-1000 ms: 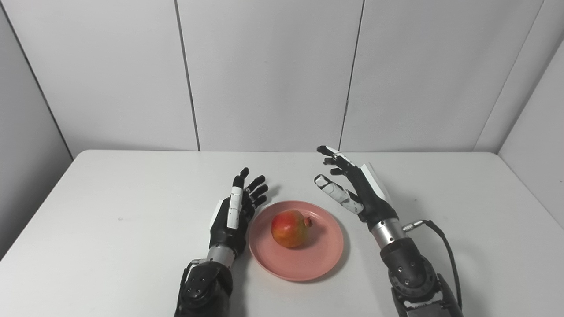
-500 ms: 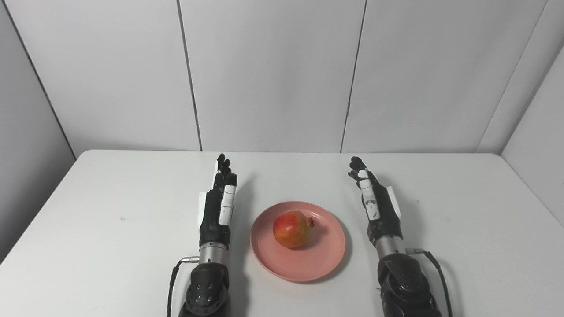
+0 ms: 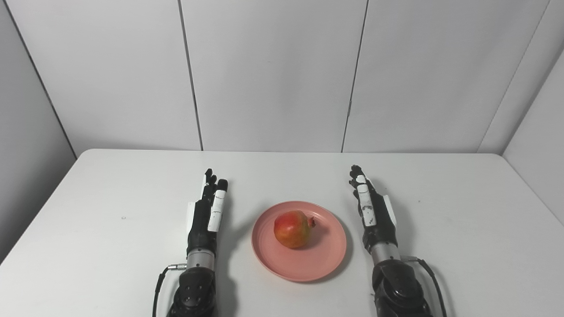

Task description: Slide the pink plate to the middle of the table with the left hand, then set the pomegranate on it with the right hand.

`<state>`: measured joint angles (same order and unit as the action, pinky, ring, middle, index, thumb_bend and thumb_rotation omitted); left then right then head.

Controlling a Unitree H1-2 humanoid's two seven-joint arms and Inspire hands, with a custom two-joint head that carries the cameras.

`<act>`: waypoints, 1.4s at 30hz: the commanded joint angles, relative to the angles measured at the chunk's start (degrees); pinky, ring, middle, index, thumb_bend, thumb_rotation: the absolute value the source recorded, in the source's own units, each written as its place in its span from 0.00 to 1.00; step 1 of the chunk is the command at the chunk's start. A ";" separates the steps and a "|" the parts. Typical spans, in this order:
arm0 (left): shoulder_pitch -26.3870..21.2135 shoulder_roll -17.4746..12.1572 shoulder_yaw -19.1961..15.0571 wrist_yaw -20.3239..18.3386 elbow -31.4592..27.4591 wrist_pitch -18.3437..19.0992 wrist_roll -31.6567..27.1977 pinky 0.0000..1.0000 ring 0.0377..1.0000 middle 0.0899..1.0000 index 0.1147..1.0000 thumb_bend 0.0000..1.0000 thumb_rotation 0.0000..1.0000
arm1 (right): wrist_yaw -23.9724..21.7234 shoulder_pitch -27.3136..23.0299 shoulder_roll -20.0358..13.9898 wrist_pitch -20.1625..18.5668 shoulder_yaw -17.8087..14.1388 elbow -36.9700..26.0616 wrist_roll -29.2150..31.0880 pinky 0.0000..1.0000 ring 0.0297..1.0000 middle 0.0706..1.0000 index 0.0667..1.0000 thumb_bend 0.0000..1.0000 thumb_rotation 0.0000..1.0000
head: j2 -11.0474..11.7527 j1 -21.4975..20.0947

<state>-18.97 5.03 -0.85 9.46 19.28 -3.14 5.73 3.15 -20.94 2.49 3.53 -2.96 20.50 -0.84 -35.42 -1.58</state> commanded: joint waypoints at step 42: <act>-0.98 -0.52 1.35 -1.53 -3.15 5.17 -1.81 1.00 1.00 1.00 1.00 0.87 1.00 | 0.40 0.22 0.75 2.74 -1.00 0.11 5.30 1.00 0.99 0.97 0.96 0.86 1.00 | -0.54 -0.54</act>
<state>-19.02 4.51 -0.19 9.16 17.20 1.62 3.88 3.05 -20.53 3.01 4.10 -3.75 20.81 4.61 -36.04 -2.20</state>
